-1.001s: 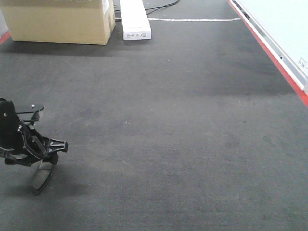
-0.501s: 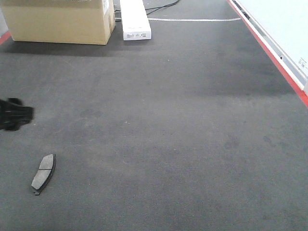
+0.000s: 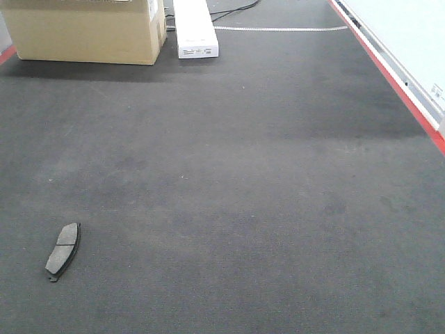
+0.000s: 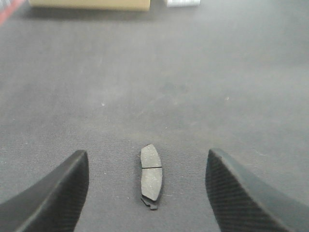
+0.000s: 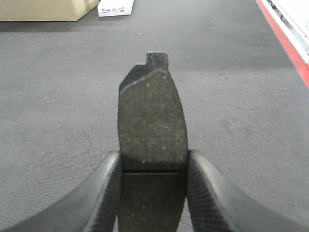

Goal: Move and align brake pads A on conveyor

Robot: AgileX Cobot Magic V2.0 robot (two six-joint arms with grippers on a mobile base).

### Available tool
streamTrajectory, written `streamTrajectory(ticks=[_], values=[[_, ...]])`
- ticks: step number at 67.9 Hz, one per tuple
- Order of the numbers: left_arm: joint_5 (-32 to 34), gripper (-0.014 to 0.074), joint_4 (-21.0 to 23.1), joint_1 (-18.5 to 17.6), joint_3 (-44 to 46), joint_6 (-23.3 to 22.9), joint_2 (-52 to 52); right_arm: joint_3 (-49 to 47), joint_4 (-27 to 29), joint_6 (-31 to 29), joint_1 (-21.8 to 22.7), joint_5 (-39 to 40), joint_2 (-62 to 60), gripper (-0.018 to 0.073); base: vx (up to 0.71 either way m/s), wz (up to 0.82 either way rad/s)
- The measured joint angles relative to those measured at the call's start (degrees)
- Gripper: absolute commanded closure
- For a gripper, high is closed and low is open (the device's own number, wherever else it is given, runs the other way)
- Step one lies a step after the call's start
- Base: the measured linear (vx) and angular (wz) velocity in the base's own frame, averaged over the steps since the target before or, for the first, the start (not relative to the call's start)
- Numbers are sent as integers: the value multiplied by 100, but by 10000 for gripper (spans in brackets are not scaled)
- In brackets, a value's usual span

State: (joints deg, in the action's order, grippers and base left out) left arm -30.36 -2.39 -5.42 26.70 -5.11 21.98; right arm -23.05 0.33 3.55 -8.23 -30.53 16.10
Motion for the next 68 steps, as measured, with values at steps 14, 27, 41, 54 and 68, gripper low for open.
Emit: streamTrajectory(ticks=[14, 27, 41, 54, 68], values=[[85, 94, 309, 0, -572, -4, -877, 0, 0, 0, 0, 0, 0, 564, 0, 0], [106, 94, 347, 0, -758, -4, -990, 0, 0, 0, 0, 0, 0, 564, 0, 0], [99, 94, 351, 0, -756, -4, -1002, 0, 0, 0, 0, -2, 0, 564, 0, 0], [99, 94, 351, 0, -756, -4, -1002, 0, 0, 0, 0, -8, 0, 564, 0, 0], [99, 94, 351, 0, -756, -4, -1002, 0, 0, 0, 0, -13, 0, 564, 0, 0]])
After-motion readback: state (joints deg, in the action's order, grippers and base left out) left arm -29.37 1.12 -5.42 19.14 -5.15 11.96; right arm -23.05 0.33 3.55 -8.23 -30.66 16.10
